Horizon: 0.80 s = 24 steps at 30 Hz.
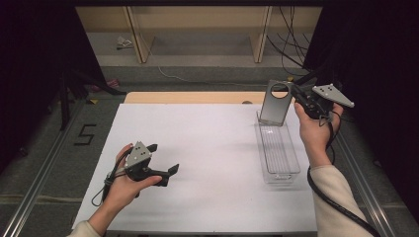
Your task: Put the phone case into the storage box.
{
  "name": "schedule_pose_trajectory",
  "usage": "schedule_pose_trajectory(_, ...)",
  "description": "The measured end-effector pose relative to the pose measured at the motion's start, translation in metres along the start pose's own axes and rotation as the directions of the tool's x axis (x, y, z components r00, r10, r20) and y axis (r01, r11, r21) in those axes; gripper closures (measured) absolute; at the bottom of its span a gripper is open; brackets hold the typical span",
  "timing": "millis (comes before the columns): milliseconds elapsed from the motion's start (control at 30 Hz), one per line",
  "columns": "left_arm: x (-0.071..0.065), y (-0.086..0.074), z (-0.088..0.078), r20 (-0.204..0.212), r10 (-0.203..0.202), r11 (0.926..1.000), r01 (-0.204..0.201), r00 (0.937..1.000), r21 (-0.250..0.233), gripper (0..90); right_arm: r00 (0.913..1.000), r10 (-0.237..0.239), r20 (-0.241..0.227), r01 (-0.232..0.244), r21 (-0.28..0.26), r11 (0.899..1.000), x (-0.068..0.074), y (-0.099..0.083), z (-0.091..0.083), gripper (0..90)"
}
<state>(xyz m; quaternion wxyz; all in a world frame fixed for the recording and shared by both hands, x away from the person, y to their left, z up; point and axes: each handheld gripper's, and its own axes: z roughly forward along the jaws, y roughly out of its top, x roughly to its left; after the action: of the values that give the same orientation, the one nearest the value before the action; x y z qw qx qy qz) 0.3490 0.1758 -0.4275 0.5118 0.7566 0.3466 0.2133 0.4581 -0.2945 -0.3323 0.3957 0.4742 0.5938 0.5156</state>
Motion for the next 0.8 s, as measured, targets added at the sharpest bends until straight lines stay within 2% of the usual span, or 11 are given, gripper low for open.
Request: schedule_pose_trajectory(800,0.001,-0.001,-0.001,-0.002,0.001,1.0000,-0.001,1.0000,0.003,0.0,0.9997,-0.013,0.019,0.013,0.015,1.000,-0.005,-0.003,0.011,85.4)
